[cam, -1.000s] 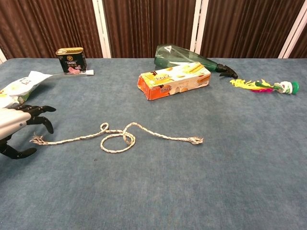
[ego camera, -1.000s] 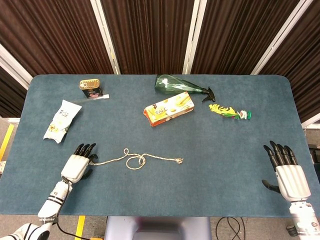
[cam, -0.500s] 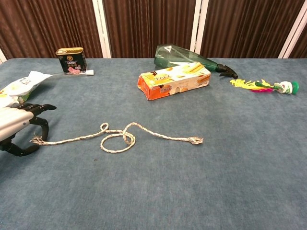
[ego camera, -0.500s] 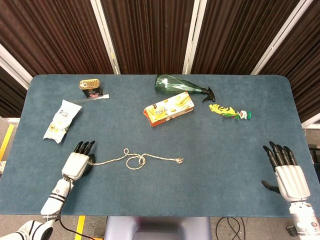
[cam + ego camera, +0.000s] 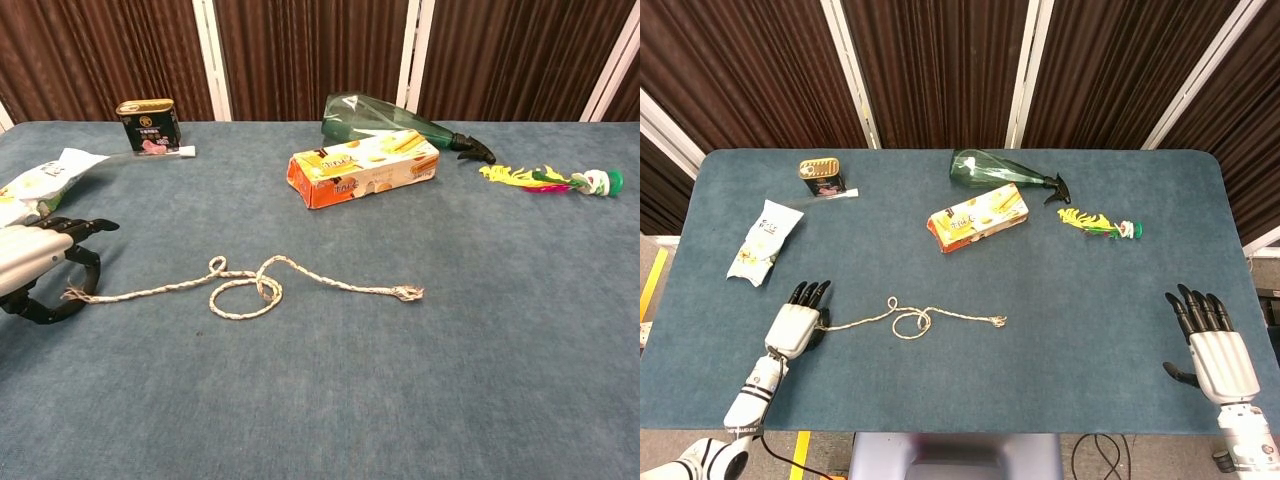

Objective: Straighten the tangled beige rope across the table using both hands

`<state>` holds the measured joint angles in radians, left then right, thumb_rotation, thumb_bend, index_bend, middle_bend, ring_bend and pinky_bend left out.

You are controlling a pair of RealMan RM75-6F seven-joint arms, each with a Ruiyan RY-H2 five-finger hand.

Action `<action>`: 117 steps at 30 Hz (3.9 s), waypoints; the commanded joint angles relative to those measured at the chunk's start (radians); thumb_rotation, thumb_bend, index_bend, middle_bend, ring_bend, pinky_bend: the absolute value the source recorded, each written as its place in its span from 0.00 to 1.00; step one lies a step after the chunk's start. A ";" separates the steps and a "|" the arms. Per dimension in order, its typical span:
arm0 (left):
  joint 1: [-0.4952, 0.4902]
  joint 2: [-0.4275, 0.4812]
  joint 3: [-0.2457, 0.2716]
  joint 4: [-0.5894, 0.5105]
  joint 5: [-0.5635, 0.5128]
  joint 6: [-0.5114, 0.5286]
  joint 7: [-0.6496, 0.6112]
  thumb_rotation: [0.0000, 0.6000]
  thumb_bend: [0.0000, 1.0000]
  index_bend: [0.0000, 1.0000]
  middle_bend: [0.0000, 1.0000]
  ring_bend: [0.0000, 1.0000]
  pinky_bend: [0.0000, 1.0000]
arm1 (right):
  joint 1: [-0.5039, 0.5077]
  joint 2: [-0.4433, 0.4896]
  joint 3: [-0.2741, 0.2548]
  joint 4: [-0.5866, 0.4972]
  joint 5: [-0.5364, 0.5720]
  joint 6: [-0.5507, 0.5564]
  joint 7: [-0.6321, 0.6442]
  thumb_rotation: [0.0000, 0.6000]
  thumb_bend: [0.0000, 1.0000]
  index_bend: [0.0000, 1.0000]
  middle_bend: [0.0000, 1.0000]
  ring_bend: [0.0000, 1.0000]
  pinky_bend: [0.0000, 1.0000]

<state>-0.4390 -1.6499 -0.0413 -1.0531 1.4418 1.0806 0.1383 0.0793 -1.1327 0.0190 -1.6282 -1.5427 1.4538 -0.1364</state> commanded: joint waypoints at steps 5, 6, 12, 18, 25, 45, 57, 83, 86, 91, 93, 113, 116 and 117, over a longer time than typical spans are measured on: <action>-0.002 0.005 -0.003 -0.005 -0.004 0.010 0.006 1.00 0.49 0.59 0.03 0.00 0.03 | 0.001 -0.003 -0.002 0.002 -0.004 -0.002 -0.004 1.00 0.07 0.00 0.00 0.00 0.00; -0.001 0.008 -0.003 -0.008 -0.002 0.015 0.005 1.00 0.49 0.59 0.03 0.00 0.03 | 0.003 -0.004 -0.003 0.004 -0.007 -0.003 -0.005 1.00 0.07 0.00 0.00 0.00 0.00; 0.020 0.047 0.003 -0.040 0.016 0.072 -0.007 1.00 0.49 0.60 0.04 0.00 0.03 | 0.028 -0.050 -0.006 0.036 -0.049 -0.016 -0.004 1.00 0.10 0.00 0.00 0.00 0.00; 0.036 0.074 0.015 -0.067 0.025 0.097 -0.024 1.00 0.49 0.60 0.04 0.00 0.03 | 0.120 -0.116 0.020 0.009 -0.102 -0.094 -0.037 1.00 0.28 0.27 0.00 0.00 0.00; 0.044 0.090 0.012 -0.069 0.030 0.120 -0.064 1.00 0.49 0.61 0.04 0.00 0.03 | 0.241 -0.220 0.088 -0.055 -0.045 -0.237 -0.244 1.00 0.31 0.46 0.00 0.00 0.00; 0.043 0.112 -0.001 -0.073 0.017 0.118 -0.102 1.00 0.48 0.60 0.03 0.00 0.03 | 0.459 -0.599 0.187 0.123 0.305 -0.430 -0.612 1.00 0.38 0.53 0.00 0.00 0.00; 0.040 0.104 -0.005 -0.061 0.013 0.114 -0.111 1.00 0.48 0.61 0.03 0.00 0.03 | 0.529 -0.700 0.187 0.238 0.393 -0.448 -0.642 1.00 0.42 0.59 0.00 0.00 0.00; 0.031 0.118 -0.001 -0.063 0.015 0.100 -0.136 1.00 0.48 0.61 0.02 0.00 0.02 | 0.606 -0.765 0.176 0.325 0.505 -0.458 -0.662 1.00 0.48 0.62 0.00 0.00 0.00; 0.031 0.120 -0.001 -0.065 0.015 0.100 -0.136 1.00 0.48 0.61 0.02 0.00 0.02 | 0.609 -0.764 0.173 0.323 0.508 -0.450 -0.661 1.00 0.48 0.63 0.00 0.00 0.00; 0.030 0.120 0.000 -0.064 0.015 0.099 -0.136 1.00 0.48 0.61 0.02 0.00 0.02 | 0.614 -0.769 0.169 0.335 0.514 -0.431 -0.670 1.00 0.53 0.69 0.03 0.00 0.00; 0.030 0.120 0.000 -0.064 0.015 0.099 -0.136 1.00 0.48 0.61 0.02 0.00 0.02 | 0.615 -0.769 0.170 0.339 0.517 -0.427 -0.672 1.00 0.56 0.71 0.05 0.00 0.00; 0.041 0.132 -0.030 -0.051 -0.028 0.112 -0.109 1.00 0.48 0.62 0.02 0.00 0.02 | 0.527 -0.506 0.165 0.232 0.463 -0.328 -0.521 1.00 0.60 0.75 0.09 0.00 0.00; 0.048 0.140 -0.035 -0.053 -0.039 0.118 -0.098 1.00 0.48 0.62 0.02 0.00 0.02 | 0.495 -0.444 0.154 0.223 0.445 -0.310 -0.471 1.00 0.60 0.75 0.09 0.00 0.00; 0.051 0.143 -0.035 -0.054 -0.042 0.120 -0.093 1.00 0.48 0.62 0.02 0.00 0.02 | 0.482 -0.421 0.151 0.219 0.438 -0.303 -0.447 1.00 0.60 0.75 0.09 0.00 0.00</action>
<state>-0.3890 -1.5079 -0.0754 -1.1069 1.4010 1.1991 0.0440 0.5880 -1.5887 0.1787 -1.3969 -1.0876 1.1338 -0.6196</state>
